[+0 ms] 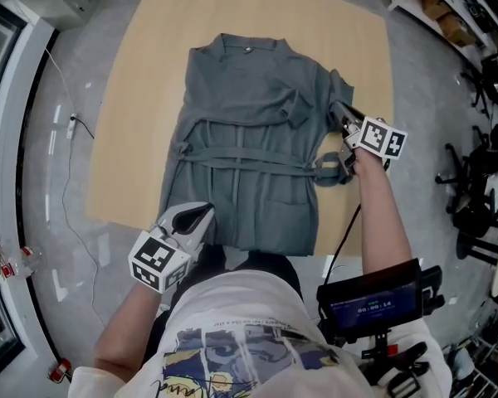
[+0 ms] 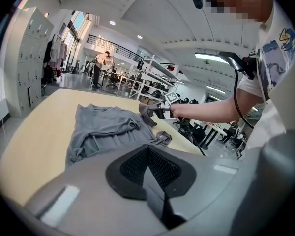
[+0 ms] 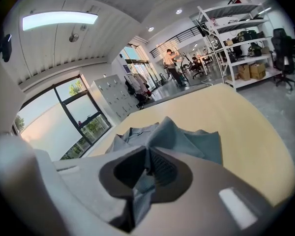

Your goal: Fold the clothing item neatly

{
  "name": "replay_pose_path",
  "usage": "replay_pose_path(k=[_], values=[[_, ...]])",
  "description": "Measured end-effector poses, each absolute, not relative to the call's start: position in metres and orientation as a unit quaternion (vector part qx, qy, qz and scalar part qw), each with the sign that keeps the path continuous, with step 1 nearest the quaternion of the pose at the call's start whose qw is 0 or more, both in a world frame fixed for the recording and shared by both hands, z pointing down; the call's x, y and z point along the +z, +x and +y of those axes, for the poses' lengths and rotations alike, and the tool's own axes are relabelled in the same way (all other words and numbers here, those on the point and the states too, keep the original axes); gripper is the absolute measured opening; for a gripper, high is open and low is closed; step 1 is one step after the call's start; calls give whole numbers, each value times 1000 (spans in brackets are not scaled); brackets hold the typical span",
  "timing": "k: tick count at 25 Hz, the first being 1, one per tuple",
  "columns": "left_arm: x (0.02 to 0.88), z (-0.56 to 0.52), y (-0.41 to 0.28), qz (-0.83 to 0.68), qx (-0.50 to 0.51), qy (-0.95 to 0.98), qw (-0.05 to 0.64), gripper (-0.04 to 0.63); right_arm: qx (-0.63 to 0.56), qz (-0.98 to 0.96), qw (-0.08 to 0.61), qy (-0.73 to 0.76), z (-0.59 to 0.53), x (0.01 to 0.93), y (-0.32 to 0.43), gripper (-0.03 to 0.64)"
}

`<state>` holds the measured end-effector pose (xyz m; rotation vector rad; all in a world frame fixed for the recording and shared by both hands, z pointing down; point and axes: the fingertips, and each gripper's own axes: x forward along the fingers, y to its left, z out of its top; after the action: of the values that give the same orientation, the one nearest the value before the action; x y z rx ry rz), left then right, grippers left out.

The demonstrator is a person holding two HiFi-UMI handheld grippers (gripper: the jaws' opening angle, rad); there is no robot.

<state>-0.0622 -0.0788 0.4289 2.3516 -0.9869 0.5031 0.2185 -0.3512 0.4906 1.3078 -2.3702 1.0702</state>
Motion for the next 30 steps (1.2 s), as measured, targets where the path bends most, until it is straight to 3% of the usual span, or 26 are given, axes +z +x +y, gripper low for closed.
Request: replay_pose_path(k=[20,30], values=[[438,-60,-178,-392,168,862,275,6,331,-849,180,369,-355,499,12,25],[448,-48,-218,-406,166,853,281,6,291,-844,279,354,-345,544,-46,29]])
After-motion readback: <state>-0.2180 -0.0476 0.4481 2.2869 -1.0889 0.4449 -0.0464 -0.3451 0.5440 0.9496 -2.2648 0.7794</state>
